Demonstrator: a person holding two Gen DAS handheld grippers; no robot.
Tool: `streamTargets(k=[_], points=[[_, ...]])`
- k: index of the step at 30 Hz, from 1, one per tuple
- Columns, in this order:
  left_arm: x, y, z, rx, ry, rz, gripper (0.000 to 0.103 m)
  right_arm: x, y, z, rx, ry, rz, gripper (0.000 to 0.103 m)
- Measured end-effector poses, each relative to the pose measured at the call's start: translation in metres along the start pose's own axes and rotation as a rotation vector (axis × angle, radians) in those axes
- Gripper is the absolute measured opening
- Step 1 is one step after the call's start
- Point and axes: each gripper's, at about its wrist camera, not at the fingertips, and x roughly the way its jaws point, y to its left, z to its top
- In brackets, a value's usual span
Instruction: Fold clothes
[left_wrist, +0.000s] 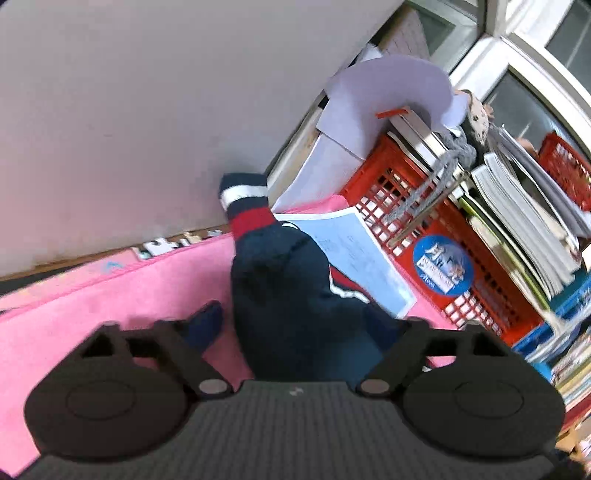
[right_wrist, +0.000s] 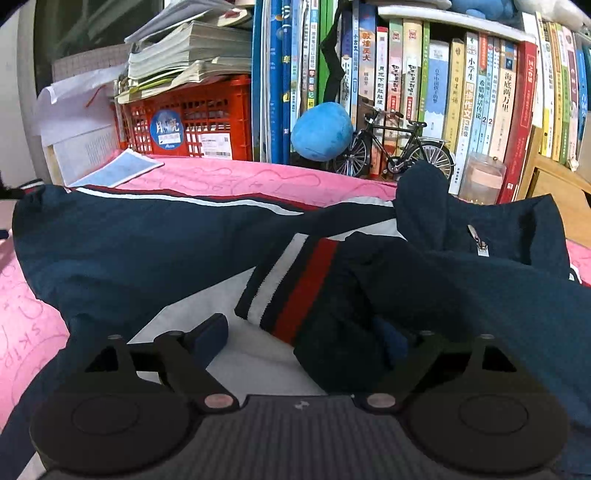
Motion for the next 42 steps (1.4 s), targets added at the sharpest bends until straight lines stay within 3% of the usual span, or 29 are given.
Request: streamTargets(k=[1,3,4,9,14,18,23,26,28,30,32,33,35,42], points=[[0.005,0.0,0.002,-0.02,0.0,0.009,0.045,0.0,0.0,0.0,0.0,0.001,-0.001,0.087],[0.009,0.001,0.004,-0.053,0.003,0.019,0.008,0.001,0.001,0.001,0.0,0.003,-0.004,0.088],[0.009,-0.002,0.004,-0.045,-0.004,0.018,0.003,0.001,0.001,0.001,0.0,0.004,-0.006,0.089],[-0.007,-0.032,0.003,0.067,-0.068,0.003,0.003,0.003,0.0,0.003,0.011,0.008,-0.015,0.093],[-0.039,-0.097,-0.012,0.26,-0.09,-0.126,0.003,0.003,-0.003,0.003,0.035,0.013,-0.033,0.099],[-0.061,-0.162,-0.046,0.433,-0.062,-0.283,0.003,-0.002,-0.014,0.0,0.093,-0.005,-0.01,0.1],[-0.086,-0.25,-0.122,0.661,0.03,-0.521,0.004,-0.035,-0.065,-0.015,0.329,-0.067,0.061,0.1],[-0.087,-0.292,-0.188,0.835,0.138,-0.604,0.014,-0.067,-0.102,-0.023,0.425,-0.139,0.057,0.1],[-0.075,-0.307,-0.229,0.894,0.263,-0.614,0.024,-0.085,-0.124,-0.026,0.469,-0.156,0.041,0.101],[-0.064,-0.307,-0.254,0.839,0.396,-0.606,0.046,-0.097,-0.143,-0.024,0.484,-0.147,0.028,0.101],[-0.059,-0.292,-0.258,0.716,0.501,-0.654,0.069,-0.102,-0.147,-0.018,0.446,-0.138,0.02,0.102],[-0.056,-0.285,-0.259,0.653,0.552,-0.677,0.076,-0.103,-0.146,-0.014,0.418,-0.135,0.015,0.103],[-0.064,-0.264,-0.253,0.594,0.555,-0.712,0.076,-0.101,-0.132,-0.003,0.335,-0.122,0.009,0.103],[-0.113,-0.194,-0.207,0.661,0.36,-0.628,0.092,-0.068,-0.021,0.008,-0.046,-0.101,0.06,0.103]])
